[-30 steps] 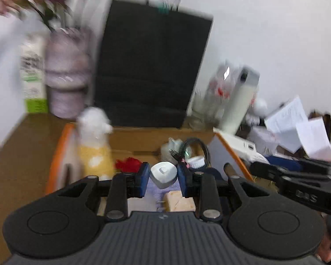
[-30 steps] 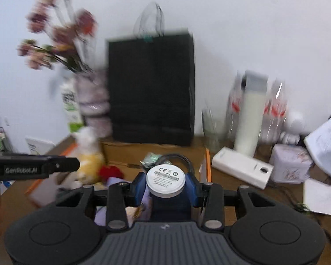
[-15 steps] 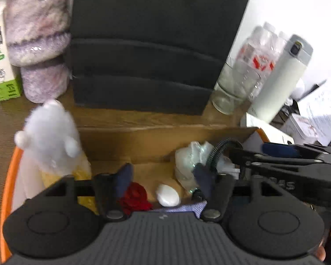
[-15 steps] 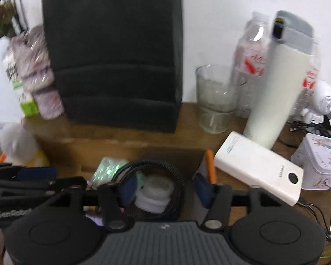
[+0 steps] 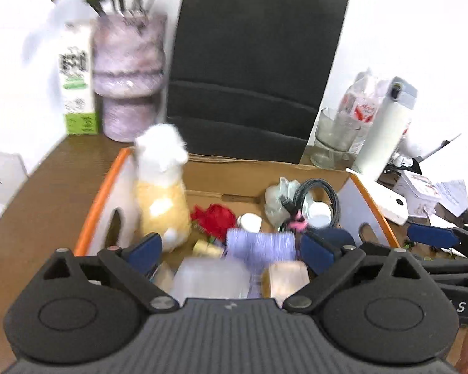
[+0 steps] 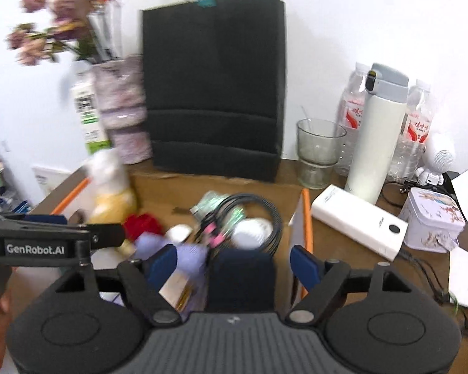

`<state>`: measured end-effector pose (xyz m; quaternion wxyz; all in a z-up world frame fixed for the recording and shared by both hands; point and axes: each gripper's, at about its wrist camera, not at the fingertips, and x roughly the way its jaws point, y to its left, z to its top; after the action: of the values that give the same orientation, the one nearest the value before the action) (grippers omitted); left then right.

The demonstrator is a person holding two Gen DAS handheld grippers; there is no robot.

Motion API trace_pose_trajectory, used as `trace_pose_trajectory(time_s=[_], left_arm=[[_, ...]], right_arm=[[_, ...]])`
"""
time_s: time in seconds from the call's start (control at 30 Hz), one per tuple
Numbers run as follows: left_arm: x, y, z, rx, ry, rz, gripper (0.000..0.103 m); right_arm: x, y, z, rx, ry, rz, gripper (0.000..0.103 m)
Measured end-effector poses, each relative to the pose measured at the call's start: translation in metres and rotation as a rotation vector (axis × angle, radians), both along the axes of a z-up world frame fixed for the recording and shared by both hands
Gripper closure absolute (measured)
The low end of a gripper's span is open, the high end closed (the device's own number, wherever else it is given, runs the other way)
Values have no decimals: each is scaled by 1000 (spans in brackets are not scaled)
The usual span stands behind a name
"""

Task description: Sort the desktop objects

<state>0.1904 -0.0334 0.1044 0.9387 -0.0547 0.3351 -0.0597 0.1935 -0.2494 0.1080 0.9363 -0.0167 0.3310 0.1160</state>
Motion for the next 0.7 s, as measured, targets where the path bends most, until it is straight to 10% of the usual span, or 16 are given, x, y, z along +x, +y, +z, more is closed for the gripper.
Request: trace_pose_trajectory(time_s=[0.7], left_arm=[[-213, 36, -53, 62, -73, -1, 0]], right_arm=[[-233, 22, -57, 20, -103, -27, 16]])
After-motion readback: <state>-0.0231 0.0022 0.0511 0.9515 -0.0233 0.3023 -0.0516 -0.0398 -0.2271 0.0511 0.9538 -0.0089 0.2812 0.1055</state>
